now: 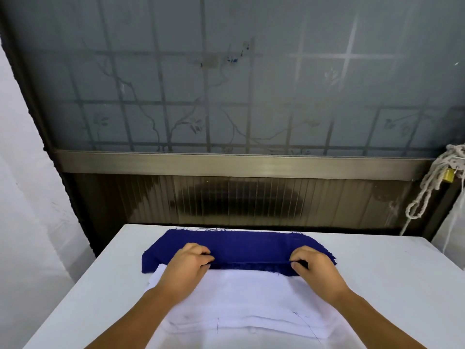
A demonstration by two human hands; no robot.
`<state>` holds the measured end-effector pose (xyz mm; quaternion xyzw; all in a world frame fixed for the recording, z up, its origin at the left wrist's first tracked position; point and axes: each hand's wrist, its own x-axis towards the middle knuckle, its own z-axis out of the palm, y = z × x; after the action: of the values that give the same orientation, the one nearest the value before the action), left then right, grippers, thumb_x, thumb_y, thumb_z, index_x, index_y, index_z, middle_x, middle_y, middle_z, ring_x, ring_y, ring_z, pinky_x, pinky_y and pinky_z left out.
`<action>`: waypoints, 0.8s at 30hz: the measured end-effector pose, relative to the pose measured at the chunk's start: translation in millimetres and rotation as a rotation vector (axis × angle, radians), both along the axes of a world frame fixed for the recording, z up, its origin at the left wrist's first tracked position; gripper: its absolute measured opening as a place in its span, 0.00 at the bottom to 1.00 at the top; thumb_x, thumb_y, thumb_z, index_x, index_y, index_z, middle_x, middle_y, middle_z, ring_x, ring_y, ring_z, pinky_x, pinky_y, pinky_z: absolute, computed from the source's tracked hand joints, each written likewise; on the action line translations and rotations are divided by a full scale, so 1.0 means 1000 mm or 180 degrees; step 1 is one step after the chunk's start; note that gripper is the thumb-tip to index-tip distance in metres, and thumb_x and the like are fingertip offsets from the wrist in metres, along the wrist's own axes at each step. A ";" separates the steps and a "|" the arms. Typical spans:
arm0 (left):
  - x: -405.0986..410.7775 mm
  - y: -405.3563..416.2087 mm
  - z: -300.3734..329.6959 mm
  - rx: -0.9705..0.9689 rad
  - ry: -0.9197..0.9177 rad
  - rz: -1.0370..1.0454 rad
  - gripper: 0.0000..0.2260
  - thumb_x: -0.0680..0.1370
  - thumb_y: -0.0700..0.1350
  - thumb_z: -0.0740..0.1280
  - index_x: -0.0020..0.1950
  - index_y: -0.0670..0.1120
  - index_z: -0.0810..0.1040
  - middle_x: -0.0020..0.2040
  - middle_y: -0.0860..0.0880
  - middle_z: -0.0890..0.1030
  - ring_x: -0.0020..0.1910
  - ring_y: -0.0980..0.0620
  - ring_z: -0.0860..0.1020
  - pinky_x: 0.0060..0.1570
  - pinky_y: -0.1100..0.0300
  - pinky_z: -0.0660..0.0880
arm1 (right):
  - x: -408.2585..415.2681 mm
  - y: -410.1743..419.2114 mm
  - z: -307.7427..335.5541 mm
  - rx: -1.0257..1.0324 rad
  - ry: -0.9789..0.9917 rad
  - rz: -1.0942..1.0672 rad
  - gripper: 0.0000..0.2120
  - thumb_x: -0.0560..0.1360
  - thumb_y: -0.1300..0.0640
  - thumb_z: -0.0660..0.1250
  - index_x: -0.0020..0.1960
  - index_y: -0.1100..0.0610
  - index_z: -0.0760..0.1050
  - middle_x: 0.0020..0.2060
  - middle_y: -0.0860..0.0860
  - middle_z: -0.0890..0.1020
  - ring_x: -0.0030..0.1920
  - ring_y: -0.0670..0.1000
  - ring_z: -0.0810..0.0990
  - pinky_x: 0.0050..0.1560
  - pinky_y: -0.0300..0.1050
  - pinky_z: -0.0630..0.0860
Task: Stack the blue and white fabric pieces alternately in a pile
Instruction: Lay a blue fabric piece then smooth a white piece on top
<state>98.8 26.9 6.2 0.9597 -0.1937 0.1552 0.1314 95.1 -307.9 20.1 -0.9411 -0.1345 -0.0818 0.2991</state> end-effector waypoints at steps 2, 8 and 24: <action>-0.008 -0.001 0.015 0.0181 -0.0196 0.0081 0.10 0.79 0.44 0.67 0.59 0.51 0.83 0.56 0.56 0.82 0.57 0.55 0.77 0.57 0.62 0.73 | -0.009 0.003 0.009 -0.0288 -0.0330 -0.0010 0.06 0.76 0.60 0.68 0.47 0.51 0.81 0.48 0.40 0.79 0.49 0.42 0.77 0.53 0.33 0.73; -0.074 0.005 0.047 -0.0058 -0.0585 -0.0076 0.11 0.64 0.39 0.81 0.41 0.50 0.85 0.38 0.57 0.82 0.34 0.57 0.79 0.31 0.65 0.77 | -0.080 -0.001 0.022 -0.0568 -0.0493 -0.0043 0.05 0.77 0.54 0.66 0.46 0.45 0.72 0.40 0.35 0.76 0.40 0.41 0.75 0.40 0.34 0.73; -0.138 0.035 0.043 -0.0357 0.0225 -0.0025 0.07 0.76 0.48 0.68 0.42 0.61 0.76 0.42 0.64 0.77 0.40 0.64 0.75 0.40 0.70 0.71 | -0.147 -0.017 0.017 0.0111 -0.0424 -0.0416 0.11 0.74 0.63 0.69 0.42 0.46 0.77 0.34 0.37 0.79 0.34 0.42 0.75 0.36 0.32 0.70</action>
<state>-39.1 61.7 49.2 0.9550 -0.1837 0.1313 0.1924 -51.6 -324.4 36.9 -0.9350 -0.0910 -0.1659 0.2999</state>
